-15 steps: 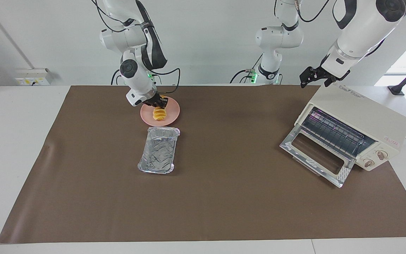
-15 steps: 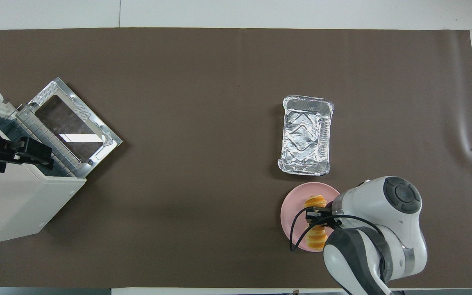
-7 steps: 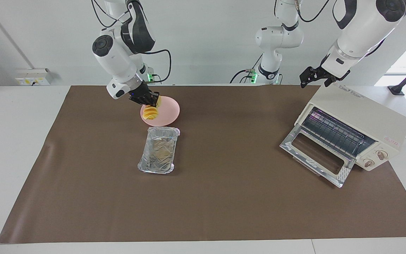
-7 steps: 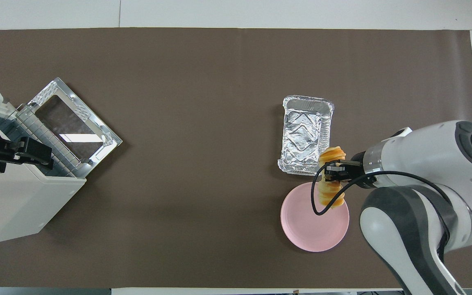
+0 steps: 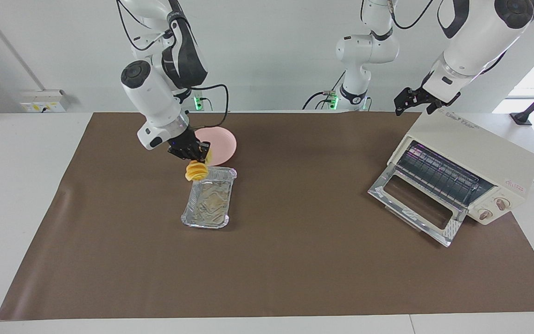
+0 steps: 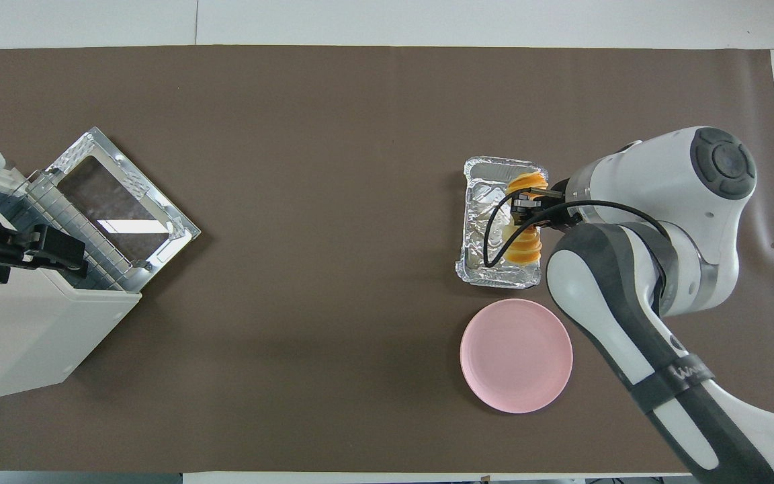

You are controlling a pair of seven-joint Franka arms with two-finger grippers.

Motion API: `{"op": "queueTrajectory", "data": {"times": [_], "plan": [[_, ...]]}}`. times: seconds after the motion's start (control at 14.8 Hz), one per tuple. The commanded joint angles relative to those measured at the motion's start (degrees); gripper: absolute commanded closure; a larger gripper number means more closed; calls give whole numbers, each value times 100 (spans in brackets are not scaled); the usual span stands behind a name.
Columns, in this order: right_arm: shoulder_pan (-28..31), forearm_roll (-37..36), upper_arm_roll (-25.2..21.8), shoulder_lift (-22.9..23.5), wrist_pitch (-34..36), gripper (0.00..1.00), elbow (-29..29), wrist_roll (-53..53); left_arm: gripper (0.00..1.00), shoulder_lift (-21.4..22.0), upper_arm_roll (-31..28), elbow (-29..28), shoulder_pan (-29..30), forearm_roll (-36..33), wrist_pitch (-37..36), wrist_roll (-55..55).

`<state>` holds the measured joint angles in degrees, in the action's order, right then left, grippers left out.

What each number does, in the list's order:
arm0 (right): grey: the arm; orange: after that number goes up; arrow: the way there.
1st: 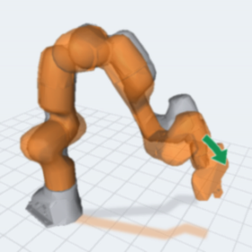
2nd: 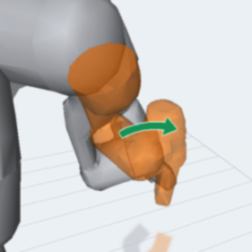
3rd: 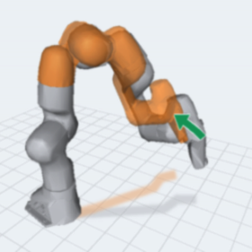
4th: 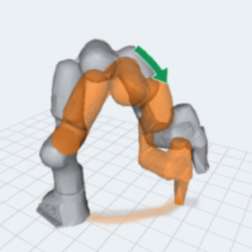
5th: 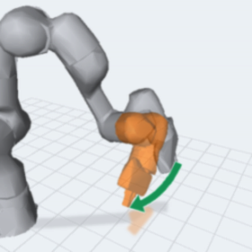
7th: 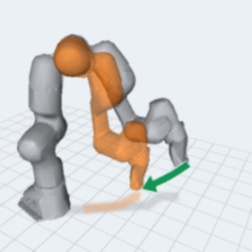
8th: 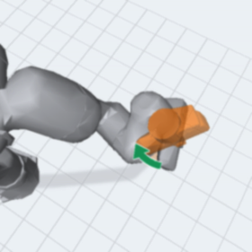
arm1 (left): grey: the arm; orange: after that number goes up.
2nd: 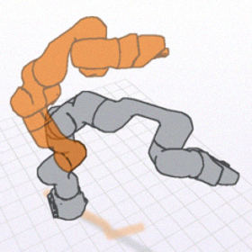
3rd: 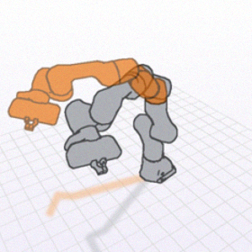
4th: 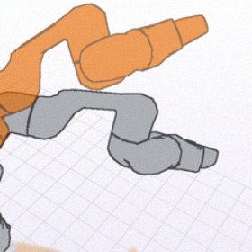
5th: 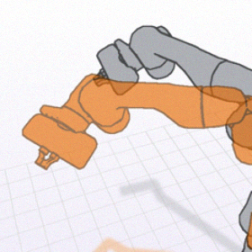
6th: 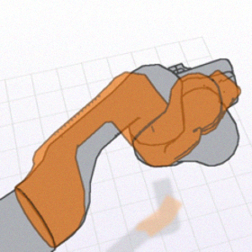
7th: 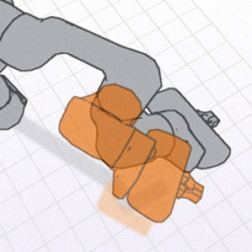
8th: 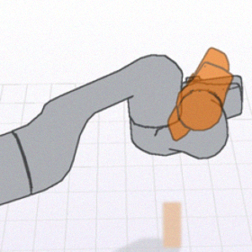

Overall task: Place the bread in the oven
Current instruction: 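Lift the bread into the foil tray and open the right gripper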

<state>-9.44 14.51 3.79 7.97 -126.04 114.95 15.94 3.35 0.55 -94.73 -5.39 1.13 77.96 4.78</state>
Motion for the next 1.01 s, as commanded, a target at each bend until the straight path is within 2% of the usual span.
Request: {"op": "queueTrajectory", "data": {"times": [0.0,0.2,0.47,0.54,0.61,0.67,0.81,0.94], "plan": [[-14,-54,34,467,-78,100,-158,-117,0,122,33,-107,56,-96,96,-30],[-119,-36,43,758,-140,100,-122,-126,0,122,33,-107,56,-96,96,-30],[-128,-10,52,917,-368,100,-44,-152,0,122,33,-107,56,-96,96,-30],[-128,-10,52,926,-429,68,-26,-152,0,122,33,-107,56,-96,96,-30],[-128,-10,52,926,-413,24,-34,-152,0,122,33,-107,56,-96,96,-30],[-120,-27,43,917,-308,0,-69,-170,0,122,33,-107,56,-96,96,-30],[-102,-45,34,882,95,0,-314,-380,0,122,33,-107,56,-96,96,-30],[-23,-71,8,864,806,0,-814,-416,0,122,33,-107,56,-96,96,-30]]}}
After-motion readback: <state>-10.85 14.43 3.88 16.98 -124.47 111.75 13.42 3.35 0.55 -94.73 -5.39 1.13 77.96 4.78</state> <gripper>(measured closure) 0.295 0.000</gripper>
